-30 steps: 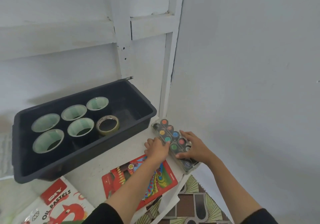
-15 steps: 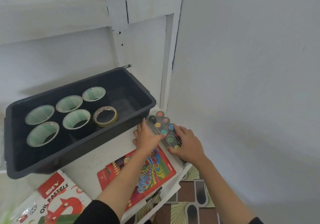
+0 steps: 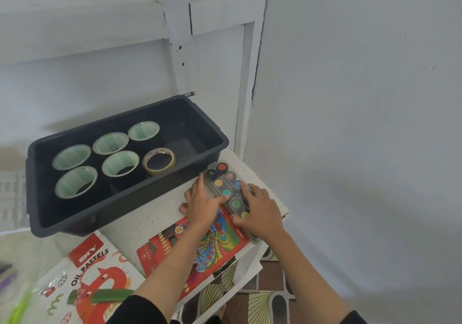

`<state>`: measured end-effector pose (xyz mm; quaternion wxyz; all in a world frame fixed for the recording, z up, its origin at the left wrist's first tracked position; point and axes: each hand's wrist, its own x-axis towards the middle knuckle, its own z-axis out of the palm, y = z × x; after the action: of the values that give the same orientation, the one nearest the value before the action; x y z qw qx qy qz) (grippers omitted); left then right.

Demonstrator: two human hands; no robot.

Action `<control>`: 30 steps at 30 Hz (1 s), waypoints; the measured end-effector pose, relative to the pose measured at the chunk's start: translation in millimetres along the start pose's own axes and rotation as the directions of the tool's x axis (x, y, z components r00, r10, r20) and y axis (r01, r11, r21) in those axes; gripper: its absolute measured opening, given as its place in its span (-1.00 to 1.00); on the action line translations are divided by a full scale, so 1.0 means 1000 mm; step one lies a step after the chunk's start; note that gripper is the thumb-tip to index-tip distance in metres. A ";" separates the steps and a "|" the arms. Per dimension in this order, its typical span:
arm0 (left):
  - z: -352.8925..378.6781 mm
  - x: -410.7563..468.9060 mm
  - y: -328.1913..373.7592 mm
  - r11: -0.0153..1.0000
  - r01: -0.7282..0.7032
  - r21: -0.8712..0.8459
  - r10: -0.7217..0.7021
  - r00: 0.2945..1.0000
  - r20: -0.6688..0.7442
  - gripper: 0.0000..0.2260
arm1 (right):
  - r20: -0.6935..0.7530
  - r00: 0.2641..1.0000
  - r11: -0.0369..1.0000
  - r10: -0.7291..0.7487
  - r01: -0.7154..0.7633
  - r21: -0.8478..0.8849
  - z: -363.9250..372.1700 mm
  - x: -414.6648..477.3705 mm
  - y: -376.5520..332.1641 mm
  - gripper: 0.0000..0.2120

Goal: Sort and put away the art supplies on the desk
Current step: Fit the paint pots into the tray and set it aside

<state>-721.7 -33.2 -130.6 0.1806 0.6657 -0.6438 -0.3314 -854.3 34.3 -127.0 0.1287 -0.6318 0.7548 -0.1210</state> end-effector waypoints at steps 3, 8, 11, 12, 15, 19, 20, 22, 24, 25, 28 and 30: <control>0.001 -0.001 -0.003 1.000 -0.031 0.005 0.031 0.999 -0.019 -0.19 | 0.011 1.000 1.000 -0.002 0.002 0.000 -0.001 0.001 0.001 -0.18; -0.004 -0.001 -0.002 0.999 -0.027 0.032 0.027 1.000 0.012 -0.18 | 0.034 0.999 1.000 0.006 -0.005 -0.008 -0.002 0.001 -0.001 -0.18; -0.011 -0.002 0.002 0.995 -0.015 0.101 0.010 0.998 0.055 -0.16 | 0.050 0.999 1.000 0.012 -0.011 -0.016 -0.003 0.001 -0.002 -0.18; -0.013 -0.003 0.004 0.992 -0.017 0.122 0.010 0.998 0.060 -0.15 | 0.053 0.998 1.000 0.015 -0.014 -0.015 -0.003 0.001 -0.002 -0.18; -0.023 -0.009 0.008 0.992 -0.035 0.119 0.029 0.998 0.055 -0.23 | 0.054 0.998 1.000 0.031 -0.031 0.004 -0.005 -0.001 -0.005 -0.19; -0.041 -0.025 0.005 0.999 -0.052 0.001 0.051 0.998 0.044 -0.59 | 0.020 0.997 0.996 0.070 -0.069 -0.050 -0.012 -0.007 -0.011 -0.24; -0.045 -0.029 0.001 0.999 -0.047 -0.025 0.048 0.998 0.046 -0.68 | -0.012 0.997 0.995 0.081 -0.082 -0.049 -0.014 -0.009 -0.014 -0.28; -0.056 -0.040 -0.010 0.993 -0.028 -0.116 0.037 0.996 0.076 -0.82 | -0.085 0.991 0.995 0.102 -0.102 0.008 -0.015 -0.014 -0.024 -0.36; -0.070 -0.052 -0.024 0.973 -0.021 -0.230 0.045 0.994 0.101 -0.86 | -0.140 0.985 0.993 0.098 -0.087 0.082 -0.013 -0.020 -0.040 -0.42; -0.077 -0.060 -0.030 0.963 -0.025 -0.269 0.053 0.994 0.098 -0.87 | -0.167 0.983 0.992 0.078 -0.060 0.114 -0.010 -0.023 -0.050 -0.46; -0.101 -0.082 -0.053 0.939 -0.026 -0.343 0.032 0.999 0.013 -0.84 | -0.235 0.971 0.969 -0.035 0.091 0.230 0.004 -0.036 -0.084 -0.58; -0.116 -0.094 -0.072 0.924 -0.016 -0.382 -0.005 0.999 -0.054 -0.82 | -0.250 0.958 0.940 -0.142 0.210 0.270 0.015 -0.046 -0.107 -0.65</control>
<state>-586.3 44.5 -76.0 0.3251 0.6247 -0.5635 -0.4319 -742.4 61.1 -101.7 0.1226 -0.6530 0.6782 -0.3140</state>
